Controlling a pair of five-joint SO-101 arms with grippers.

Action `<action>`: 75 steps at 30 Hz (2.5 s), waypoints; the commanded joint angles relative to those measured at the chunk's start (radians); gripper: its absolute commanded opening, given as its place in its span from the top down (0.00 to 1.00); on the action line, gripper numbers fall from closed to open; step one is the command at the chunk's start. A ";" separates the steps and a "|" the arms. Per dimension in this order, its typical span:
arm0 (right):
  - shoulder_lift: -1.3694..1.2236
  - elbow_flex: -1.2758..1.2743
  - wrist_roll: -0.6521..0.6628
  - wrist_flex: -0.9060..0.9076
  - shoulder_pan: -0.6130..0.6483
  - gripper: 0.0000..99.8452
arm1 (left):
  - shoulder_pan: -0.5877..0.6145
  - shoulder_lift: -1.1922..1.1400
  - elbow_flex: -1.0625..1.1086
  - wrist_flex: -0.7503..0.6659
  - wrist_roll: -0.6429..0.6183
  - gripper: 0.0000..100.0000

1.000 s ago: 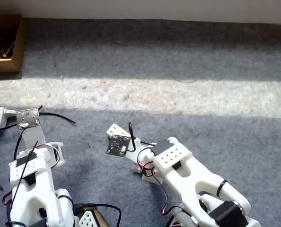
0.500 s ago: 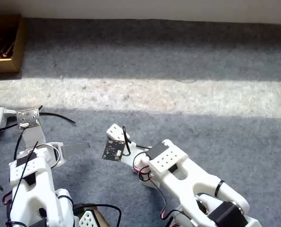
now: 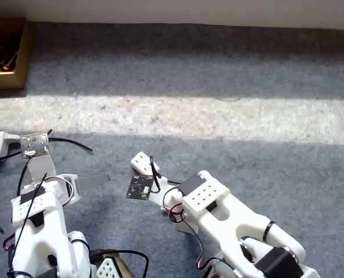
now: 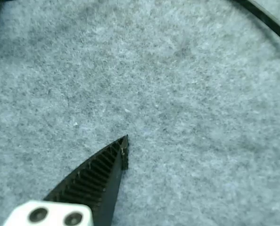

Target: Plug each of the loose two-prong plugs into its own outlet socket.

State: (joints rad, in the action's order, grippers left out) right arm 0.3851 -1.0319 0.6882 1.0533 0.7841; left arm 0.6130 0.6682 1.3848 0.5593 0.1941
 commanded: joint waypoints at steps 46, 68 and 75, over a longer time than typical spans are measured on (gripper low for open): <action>0.008 0.315 -0.163 0.170 -0.024 0.99 | -0.070 0.008 -0.031 -0.071 0.003 0.39; -0.122 0.921 -0.400 0.414 0.012 0.99 | -0.397 0.008 -0.986 0.868 -0.002 0.38; 0.099 0.811 -0.407 0.378 0.025 0.99 | -0.483 0.008 -0.984 0.873 -0.074 0.38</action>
State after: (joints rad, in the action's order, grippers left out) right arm 0.3698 -0.2171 0.2938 1.4492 0.7979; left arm 0.1726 0.6667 0.4396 1.4293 0.1542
